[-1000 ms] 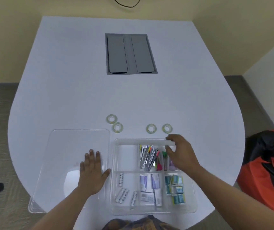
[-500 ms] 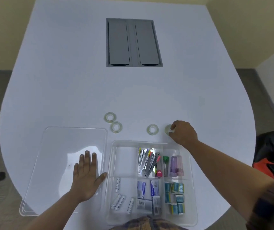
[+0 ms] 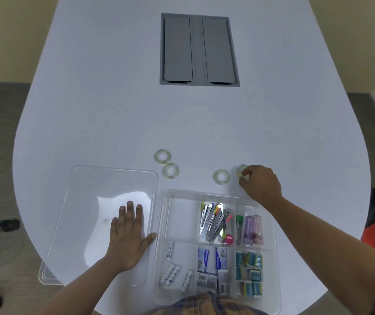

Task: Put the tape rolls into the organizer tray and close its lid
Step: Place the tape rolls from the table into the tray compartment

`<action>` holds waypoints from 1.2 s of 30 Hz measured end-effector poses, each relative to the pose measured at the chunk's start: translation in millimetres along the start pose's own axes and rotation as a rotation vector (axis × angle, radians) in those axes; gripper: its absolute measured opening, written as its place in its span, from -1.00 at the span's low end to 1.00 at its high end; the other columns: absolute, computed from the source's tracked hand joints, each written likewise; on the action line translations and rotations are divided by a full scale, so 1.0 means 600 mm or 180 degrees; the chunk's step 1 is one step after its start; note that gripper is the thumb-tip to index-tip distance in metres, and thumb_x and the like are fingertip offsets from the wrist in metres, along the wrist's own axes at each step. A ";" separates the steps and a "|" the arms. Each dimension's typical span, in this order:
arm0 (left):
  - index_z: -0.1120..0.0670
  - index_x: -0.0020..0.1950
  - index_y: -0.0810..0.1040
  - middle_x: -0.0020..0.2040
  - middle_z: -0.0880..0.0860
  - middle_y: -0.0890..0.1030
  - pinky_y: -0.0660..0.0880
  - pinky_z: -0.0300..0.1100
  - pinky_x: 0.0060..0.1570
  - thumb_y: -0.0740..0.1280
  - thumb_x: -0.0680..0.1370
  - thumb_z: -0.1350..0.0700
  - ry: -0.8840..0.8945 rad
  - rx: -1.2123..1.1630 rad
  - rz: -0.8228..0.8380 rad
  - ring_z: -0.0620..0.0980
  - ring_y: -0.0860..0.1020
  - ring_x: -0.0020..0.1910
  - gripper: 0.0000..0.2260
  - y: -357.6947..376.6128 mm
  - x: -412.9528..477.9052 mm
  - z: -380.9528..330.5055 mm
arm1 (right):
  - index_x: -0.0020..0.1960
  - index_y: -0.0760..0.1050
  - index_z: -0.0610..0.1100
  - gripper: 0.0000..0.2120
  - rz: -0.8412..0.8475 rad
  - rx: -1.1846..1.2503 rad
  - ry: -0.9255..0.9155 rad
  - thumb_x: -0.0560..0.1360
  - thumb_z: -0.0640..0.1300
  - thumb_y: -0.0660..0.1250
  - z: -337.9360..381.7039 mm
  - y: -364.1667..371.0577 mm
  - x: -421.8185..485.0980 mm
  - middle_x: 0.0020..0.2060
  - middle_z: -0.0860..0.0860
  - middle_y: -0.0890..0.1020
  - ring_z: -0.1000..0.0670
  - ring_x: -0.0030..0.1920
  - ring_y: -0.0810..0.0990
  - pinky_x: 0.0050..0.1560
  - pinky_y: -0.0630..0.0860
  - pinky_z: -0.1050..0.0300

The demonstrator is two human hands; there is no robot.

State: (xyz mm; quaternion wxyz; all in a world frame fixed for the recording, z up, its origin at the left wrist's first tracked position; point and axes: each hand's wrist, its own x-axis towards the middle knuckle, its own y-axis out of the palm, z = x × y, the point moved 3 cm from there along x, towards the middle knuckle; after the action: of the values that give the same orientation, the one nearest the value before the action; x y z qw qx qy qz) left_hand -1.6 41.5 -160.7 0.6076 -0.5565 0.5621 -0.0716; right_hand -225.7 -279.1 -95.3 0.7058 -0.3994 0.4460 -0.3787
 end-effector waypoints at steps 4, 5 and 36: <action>0.08 0.42 -0.51 0.43 0.04 -0.55 -0.40 0.02 0.41 -0.44 0.29 -0.50 0.0018 -0.0013 -0.0017 0.04 -0.54 0.41 -0.10 0.000 -0.003 -0.002 | -0.01 0.63 -0.05 -0.82 -0.0158 0.0313 -0.0562 0.40 -0.05 0.42 0.039 -0.016 -0.065 -0.26 0.03 0.54 -0.06 -0.23 0.57 -0.21 0.51 0.10; 0.09 0.42 -0.51 0.44 0.04 -0.54 -0.41 0.01 0.40 -0.43 0.30 -0.50 0.0016 -0.0011 -0.0041 0.03 -0.54 0.41 -0.10 0.000 -0.003 -0.002 | -0.01 0.63 -0.04 -0.81 -0.0119 0.0311 -0.0748 0.40 -0.03 0.42 0.051 -0.016 -0.088 -0.25 0.04 0.54 -0.06 -0.23 0.56 -0.21 0.51 0.09; 0.01 0.47 -0.45 0.47 0.02 -0.49 -0.44 -0.02 0.38 -0.21 0.46 -0.41 0.0139 -0.0051 -0.0473 0.00 -0.52 0.42 -0.21 0.015 0.002 0.008 | -0.08 0.56 -0.16 -0.74 0.1358 -0.2393 -0.2565 0.34 -0.45 0.30 0.203 0.121 -0.200 -0.12 -0.07 0.57 -0.11 -0.14 0.57 -0.44 0.19 0.14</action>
State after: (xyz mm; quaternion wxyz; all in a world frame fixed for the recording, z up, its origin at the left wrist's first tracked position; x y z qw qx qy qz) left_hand -2.4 46.5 -169.6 0.5838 -0.5999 0.5329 -0.1242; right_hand -137.3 -116.2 -86.8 0.6902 -0.6360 0.3168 0.1373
